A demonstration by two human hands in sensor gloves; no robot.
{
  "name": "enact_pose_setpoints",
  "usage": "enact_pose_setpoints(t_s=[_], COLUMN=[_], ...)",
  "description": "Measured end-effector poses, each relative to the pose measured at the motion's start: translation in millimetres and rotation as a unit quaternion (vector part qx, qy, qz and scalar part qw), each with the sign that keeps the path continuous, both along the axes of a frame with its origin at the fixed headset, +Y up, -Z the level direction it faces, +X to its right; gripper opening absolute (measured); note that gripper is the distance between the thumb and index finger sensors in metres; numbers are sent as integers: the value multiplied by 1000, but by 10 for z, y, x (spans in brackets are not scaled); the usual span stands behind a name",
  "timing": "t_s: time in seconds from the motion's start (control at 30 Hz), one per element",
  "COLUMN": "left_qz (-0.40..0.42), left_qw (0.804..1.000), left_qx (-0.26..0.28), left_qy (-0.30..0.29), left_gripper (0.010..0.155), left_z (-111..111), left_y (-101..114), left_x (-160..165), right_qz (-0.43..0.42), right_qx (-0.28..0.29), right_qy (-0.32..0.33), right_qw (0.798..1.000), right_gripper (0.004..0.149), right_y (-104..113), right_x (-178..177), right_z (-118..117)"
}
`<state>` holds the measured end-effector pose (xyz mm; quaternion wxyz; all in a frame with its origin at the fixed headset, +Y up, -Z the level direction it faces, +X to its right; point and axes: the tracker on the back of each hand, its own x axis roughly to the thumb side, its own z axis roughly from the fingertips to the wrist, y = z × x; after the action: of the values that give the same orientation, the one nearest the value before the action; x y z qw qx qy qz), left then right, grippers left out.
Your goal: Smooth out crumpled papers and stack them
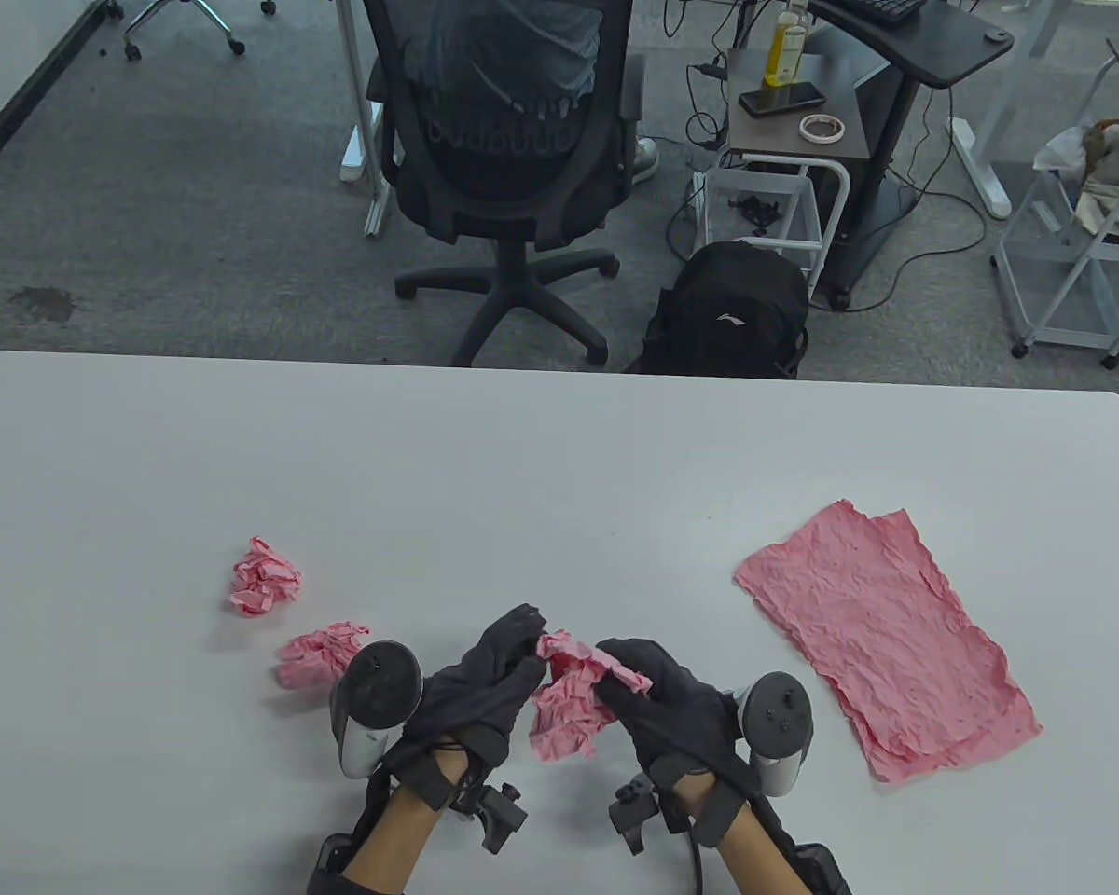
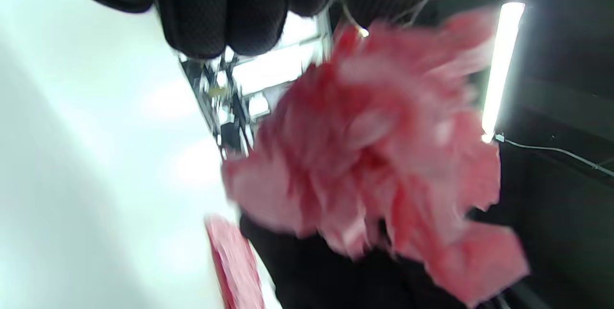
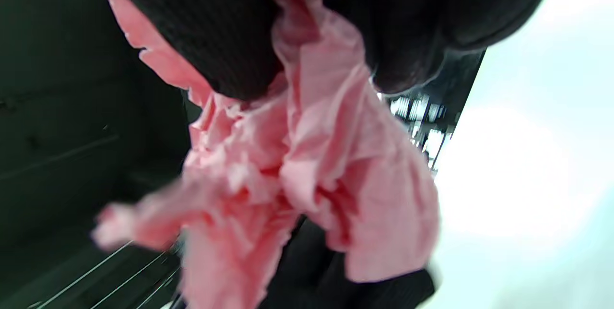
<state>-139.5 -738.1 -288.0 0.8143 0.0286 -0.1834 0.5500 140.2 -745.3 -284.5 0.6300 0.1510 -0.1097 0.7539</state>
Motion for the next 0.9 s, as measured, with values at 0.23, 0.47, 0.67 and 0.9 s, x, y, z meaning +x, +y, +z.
enact_pose_setpoints(t_s=[0.23, 0.47, 0.67, 0.9], left_qz=[5, -51, 47, 29], left_qw=[984, 994, 997, 965], left_qx=[-54, -25, -28, -95], left_qy=[-170, -98, -53, -242], left_gripper=[98, 86, 60, 114], left_z=[63, 9, -34, -25], left_y=[-66, -20, -6, -153], left_x=[338, 170, 3, 244], right_qz=[57, -47, -132, -167], right_qx=[69, -14, -45, -24], right_qy=[83, 205, 116, 204], right_qw=[993, 978, 983, 964], right_gripper=[39, 38, 40, 38], right_y=[83, 1, -61, -13], right_x=[-209, -178, 14, -108], right_z=[99, -29, -102, -77])
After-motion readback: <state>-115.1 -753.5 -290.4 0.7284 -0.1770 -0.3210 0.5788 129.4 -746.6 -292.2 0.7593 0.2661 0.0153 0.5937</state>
